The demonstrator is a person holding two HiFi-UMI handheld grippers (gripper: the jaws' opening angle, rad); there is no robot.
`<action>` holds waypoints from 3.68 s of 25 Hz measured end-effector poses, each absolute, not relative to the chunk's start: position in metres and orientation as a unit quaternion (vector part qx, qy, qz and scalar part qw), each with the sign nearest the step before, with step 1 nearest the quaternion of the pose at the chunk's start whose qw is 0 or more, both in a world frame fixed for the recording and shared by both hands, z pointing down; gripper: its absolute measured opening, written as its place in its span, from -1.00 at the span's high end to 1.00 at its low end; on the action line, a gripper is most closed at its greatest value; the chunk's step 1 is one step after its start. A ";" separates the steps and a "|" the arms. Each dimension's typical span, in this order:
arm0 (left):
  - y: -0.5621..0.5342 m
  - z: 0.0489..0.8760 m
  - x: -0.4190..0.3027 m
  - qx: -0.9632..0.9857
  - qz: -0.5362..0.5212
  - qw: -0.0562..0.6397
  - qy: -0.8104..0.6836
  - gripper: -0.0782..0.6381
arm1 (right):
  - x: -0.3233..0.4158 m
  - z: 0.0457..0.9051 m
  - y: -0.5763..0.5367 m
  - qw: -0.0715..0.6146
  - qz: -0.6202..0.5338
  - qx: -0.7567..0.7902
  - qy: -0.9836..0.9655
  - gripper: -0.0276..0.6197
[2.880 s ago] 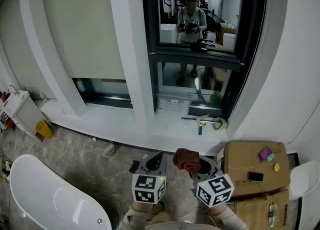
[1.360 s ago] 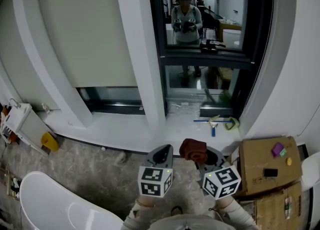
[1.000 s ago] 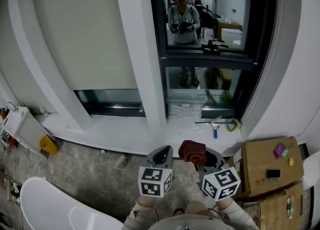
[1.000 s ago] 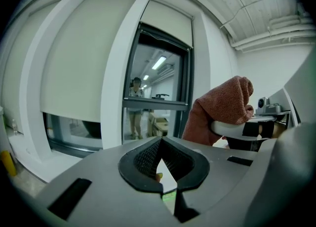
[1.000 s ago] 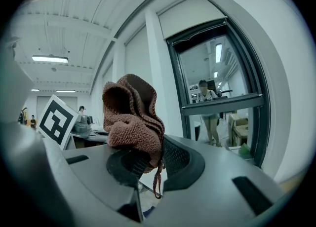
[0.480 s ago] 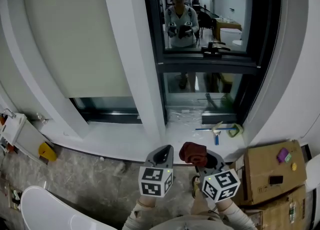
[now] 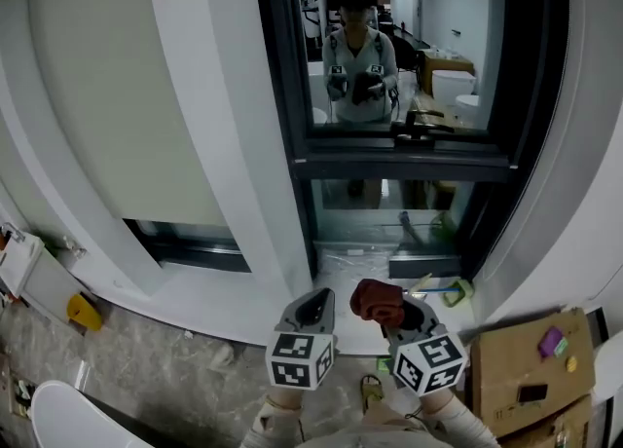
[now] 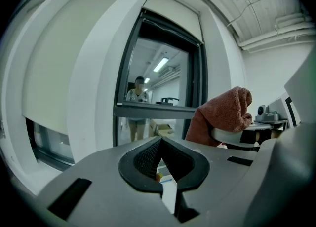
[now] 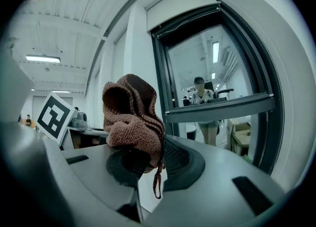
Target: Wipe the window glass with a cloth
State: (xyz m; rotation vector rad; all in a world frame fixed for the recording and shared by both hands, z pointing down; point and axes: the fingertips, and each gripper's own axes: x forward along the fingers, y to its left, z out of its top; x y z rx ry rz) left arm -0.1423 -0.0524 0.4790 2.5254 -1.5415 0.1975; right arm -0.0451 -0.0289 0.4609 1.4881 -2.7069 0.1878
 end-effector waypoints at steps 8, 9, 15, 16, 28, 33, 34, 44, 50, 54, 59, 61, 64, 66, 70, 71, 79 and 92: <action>-0.148 0.462 -0.105 0.846 0.068 0.085 -0.522 0.77 | -0.018 0.439 -0.130 0.029 0.045 0.459 -0.887 0.78; -0.158 0.461 -0.101 0.846 0.068 0.084 -0.522 0.77 | -0.015 0.436 -0.141 0.029 0.044 0.458 -0.888 0.78; -0.212 0.447 -0.082 0.843 0.065 0.079 -0.527 0.77 | 0.004 0.425 -0.197 0.031 0.034 0.451 -0.891 0.78; -0.220 0.444 -0.079 0.843 0.065 0.078 -0.528 0.77 | 0.008 0.424 -0.205 0.032 0.034 0.450 -0.892 0.78; -0.299 0.391 -0.059 0.839 0.058 0.042 -0.539 0.77 | 0.029 0.373 -0.282 0.026 -0.008 0.432 -0.901 0.78; -0.317 0.360 -0.062 0.836 0.048 0.034 -0.546 0.77 | 0.023 0.335 -0.301 0.023 -0.048 0.419 -0.906 0.78; -0.321 0.354 -0.062 0.836 0.048 0.034 -0.546 0.77 | 0.021 0.326 -0.305 0.023 -0.058 0.417 -0.907 0.78; -0.364 0.251 -0.083 0.834 0.024 0.002 -0.552 0.77 | 0.010 0.180 -0.354 0.025 -0.199 0.419 -0.886 0.78; -0.391 0.184 -0.093 0.841 0.013 -0.030 -0.541 0.77 | -0.004 0.068 -0.382 0.021 -0.289 0.443 -0.848 0.78; -0.402 0.152 -0.095 0.838 0.008 -0.059 -0.543 0.77 | -0.014 0.001 -0.394 0.019 -0.338 0.459 -0.821 0.78; -0.419 0.120 -0.098 0.834 0.011 -0.084 -0.546 0.77 | -0.033 -0.071 -0.407 0.017 -0.372 0.472 -0.799 0.78; -0.426 0.112 -0.098 0.833 0.018 -0.089 -0.545 0.77 | -0.042 -0.094 -0.412 0.016 -0.387 0.480 -0.787 0.78; -0.435 0.101 -0.100 0.831 0.020 -0.094 -0.549 0.77 | -0.053 -0.123 -0.419 0.022 -0.413 0.497 -0.763 0.78; -0.439 0.094 -0.102 0.829 0.018 -0.095 -0.552 0.77 | -0.062 -0.141 -0.421 0.024 -0.430 0.506 -0.748 0.78; -0.445 0.088 -0.105 0.828 0.015 -0.099 -0.552 0.77 | -0.074 -0.164 -0.432 0.029 -0.428 0.518 -0.740 0.78; -0.446 0.089 -0.105 0.828 0.014 -0.099 -0.552 0.77 | -0.075 -0.165 -0.436 0.035 -0.425 0.525 -0.737 0.78; -0.449 0.094 -0.119 0.825 0.012 -0.099 -0.556 0.77 | -0.081 -0.148 -0.467 0.074 -0.415 0.555 -0.717 0.78; -0.444 0.117 -0.125 0.829 0.009 -0.080 -0.553 0.77 | -0.105 -0.088 -0.470 0.107 -0.393 0.512 -0.756 0.78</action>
